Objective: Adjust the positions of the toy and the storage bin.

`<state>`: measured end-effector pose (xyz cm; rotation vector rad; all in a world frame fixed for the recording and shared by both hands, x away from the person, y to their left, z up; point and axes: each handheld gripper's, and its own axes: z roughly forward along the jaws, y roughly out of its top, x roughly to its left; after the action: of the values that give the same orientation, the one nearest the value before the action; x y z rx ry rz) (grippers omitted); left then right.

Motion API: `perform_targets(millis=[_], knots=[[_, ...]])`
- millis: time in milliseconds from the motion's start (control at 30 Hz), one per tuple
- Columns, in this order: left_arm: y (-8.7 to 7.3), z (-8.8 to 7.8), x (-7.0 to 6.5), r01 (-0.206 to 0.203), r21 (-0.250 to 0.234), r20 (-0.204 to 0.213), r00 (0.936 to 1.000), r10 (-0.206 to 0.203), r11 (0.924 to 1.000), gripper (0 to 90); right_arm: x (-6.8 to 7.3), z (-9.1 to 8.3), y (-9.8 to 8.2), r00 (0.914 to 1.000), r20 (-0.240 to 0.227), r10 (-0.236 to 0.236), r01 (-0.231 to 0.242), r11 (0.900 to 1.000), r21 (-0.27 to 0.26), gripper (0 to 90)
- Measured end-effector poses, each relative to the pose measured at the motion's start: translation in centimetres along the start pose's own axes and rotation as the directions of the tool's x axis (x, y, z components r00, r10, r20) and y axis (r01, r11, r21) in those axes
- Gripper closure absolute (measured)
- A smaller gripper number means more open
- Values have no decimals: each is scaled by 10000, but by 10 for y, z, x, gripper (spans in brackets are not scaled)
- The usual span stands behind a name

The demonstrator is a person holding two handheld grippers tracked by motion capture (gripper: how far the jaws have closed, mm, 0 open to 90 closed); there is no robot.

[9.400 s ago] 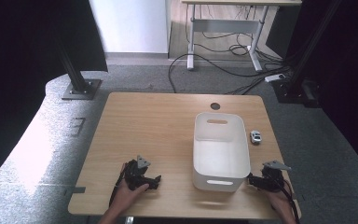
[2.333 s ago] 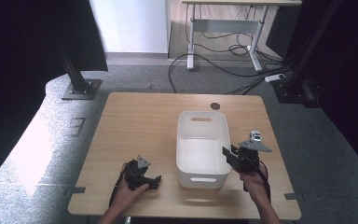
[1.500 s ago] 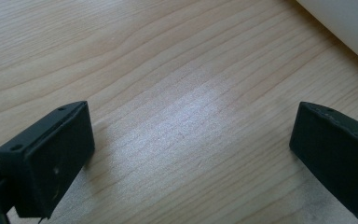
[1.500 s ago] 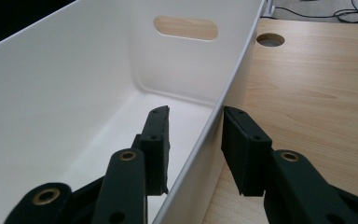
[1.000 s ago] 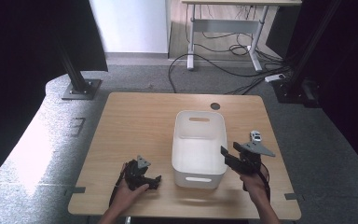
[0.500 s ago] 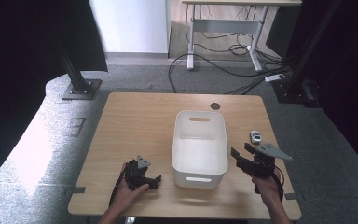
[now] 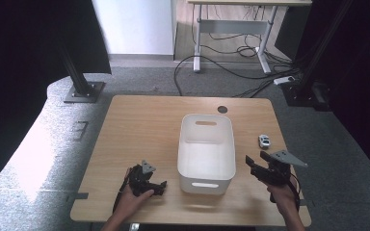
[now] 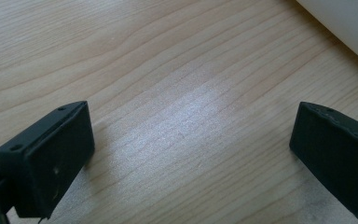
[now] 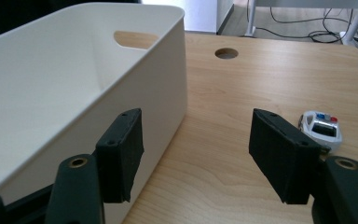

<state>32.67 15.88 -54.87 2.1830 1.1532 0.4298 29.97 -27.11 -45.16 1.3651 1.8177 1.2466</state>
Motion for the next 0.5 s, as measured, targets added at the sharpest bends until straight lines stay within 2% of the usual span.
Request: perform_targets(millis=[333,500], knots=[[0,0,0,-47,13,29,10000,47,10000,0,-11,2,-8,9990,448,34,-48,9995,315,329],[1,1,0,-79,9,65,9999,79,10000,0,-22,3,-13,9974,703,137,-176,9983,555,320]])
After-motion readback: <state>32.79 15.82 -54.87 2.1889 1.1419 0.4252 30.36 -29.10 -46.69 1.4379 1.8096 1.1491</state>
